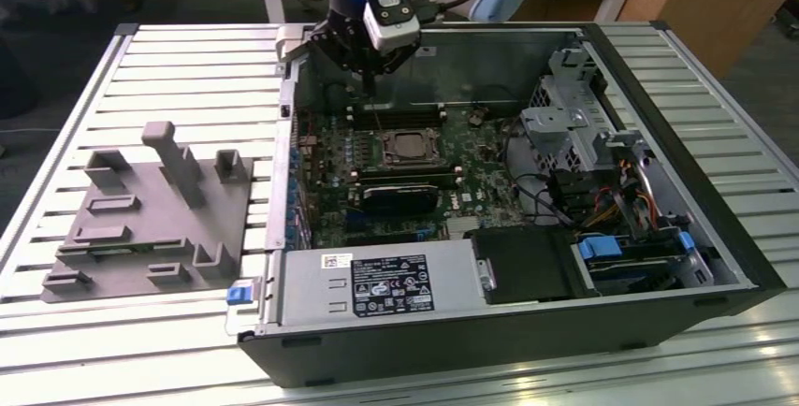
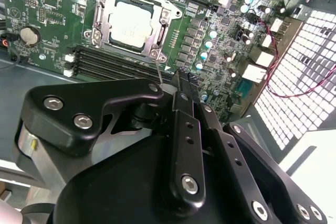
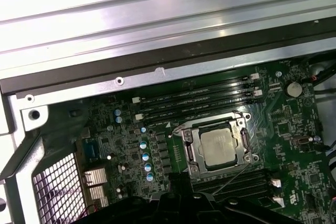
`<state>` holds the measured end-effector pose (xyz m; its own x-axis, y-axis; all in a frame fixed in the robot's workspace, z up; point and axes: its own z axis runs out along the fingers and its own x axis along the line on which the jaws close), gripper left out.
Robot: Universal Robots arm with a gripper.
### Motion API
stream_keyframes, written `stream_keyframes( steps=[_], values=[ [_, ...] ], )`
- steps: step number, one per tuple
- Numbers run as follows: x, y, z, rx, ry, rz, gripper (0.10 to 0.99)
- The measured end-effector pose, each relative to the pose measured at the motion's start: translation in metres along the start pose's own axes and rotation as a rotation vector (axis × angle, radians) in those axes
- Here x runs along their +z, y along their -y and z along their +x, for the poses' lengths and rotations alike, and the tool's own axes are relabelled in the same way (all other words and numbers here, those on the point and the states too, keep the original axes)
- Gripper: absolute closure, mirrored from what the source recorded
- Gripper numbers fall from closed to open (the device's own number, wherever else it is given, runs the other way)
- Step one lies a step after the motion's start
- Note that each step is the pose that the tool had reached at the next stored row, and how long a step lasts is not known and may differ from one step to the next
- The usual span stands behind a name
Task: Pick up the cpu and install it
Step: 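Install the first cpu locking lever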
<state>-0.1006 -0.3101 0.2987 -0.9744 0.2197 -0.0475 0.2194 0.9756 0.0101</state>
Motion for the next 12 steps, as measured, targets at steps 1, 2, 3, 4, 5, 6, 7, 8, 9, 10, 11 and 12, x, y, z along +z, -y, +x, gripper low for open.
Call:
stream_keyframes(
  steps=[1,2,3,4,5,6,7,8,9,10,11,12],
  values=[
    [0.0002,0.0000,0.0000,0.000,0.0000,0.000,0.980],
    [0.0004,0.0000,0.0000,0.000,0.0000,0.000,0.980],
    [0.0006,0.0000,0.0000,0.000,0.0000,0.000,0.980],
    [0.0013,0.0000,0.0001,0.000,0.0000,0.000,0.980],
    [0.0019,0.0000,0.0001,0.000,-0.0001,0.000,0.980],
    [0.0021,0.0000,0.0001,0.000,-0.0001,0.000,0.980],
    [0.0022,0.0000,0.0001,0.000,0.0000,0.000,0.980],
    [0.0024,0.0000,0.0001,0.000,0.0000,0.000,0.980],
    [0.0026,0.0000,0.0001,0.000,0.0000,0.000,0.980],
    [0.0027,0.0000,0.0001,0.000,-0.0001,0.000,0.980],
    [0.0029,0.0000,0.0001,0.000,-0.0001,0.000,0.980],
    [0.0031,0.0000,0.0001,0.000,0.0000,0.000,0.980]
  ],
)
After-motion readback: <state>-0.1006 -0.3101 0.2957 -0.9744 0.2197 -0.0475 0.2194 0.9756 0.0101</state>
